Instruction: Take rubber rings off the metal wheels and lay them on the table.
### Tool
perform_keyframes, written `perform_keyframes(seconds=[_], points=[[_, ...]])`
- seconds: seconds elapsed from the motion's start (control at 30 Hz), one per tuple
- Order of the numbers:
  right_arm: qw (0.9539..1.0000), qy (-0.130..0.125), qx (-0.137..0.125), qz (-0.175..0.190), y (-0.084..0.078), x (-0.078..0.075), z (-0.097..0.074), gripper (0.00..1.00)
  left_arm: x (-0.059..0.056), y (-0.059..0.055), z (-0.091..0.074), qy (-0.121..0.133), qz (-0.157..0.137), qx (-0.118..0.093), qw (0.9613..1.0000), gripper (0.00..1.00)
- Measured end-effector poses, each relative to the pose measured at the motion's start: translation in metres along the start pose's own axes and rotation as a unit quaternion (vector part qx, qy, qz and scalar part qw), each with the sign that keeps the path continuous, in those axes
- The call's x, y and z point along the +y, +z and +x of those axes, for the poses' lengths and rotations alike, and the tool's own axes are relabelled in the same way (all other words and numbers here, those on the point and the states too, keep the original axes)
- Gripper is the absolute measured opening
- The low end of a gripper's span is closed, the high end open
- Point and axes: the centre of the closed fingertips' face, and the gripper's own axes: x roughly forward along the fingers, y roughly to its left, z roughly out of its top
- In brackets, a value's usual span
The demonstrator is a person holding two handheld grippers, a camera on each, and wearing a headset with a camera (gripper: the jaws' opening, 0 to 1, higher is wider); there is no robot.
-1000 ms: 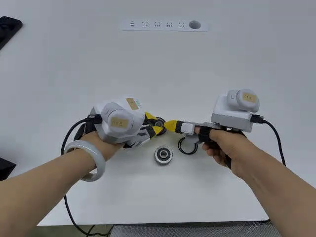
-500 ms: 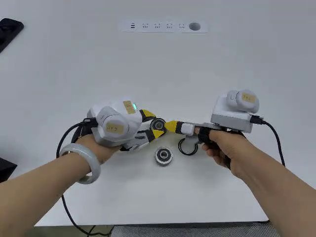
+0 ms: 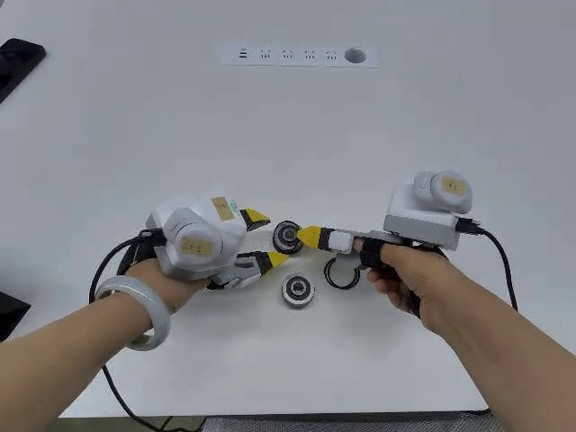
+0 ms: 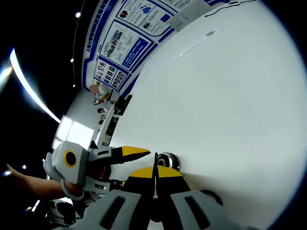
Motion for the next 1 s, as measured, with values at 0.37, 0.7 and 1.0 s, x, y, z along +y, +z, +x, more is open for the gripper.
perform_keyframes(seconds=[0.37, 0.7, 1.0], points=[[0.9998, 0.016, -0.006, 0.002, -0.001, 0.017, -0.005, 0.02, 0.001, -0.008, -0.01, 0.008, -0.008, 0.002, 0.9999, 0.37], [0.9996, 0.021, -0.019, 0.005, -0.002, 0.022, -0.022, 0.02, 0.001, -0.012, -0.019, 0.016, -0.016, 0.003, 0.9997, 0.41], [0.999, 0.013, -0.035, 0.024, -0.011, 0.014, -0.043, 0.02, -0.001, -0.013, -0.022, 0.02, -0.023, 0.002, 0.9995, 0.44]])
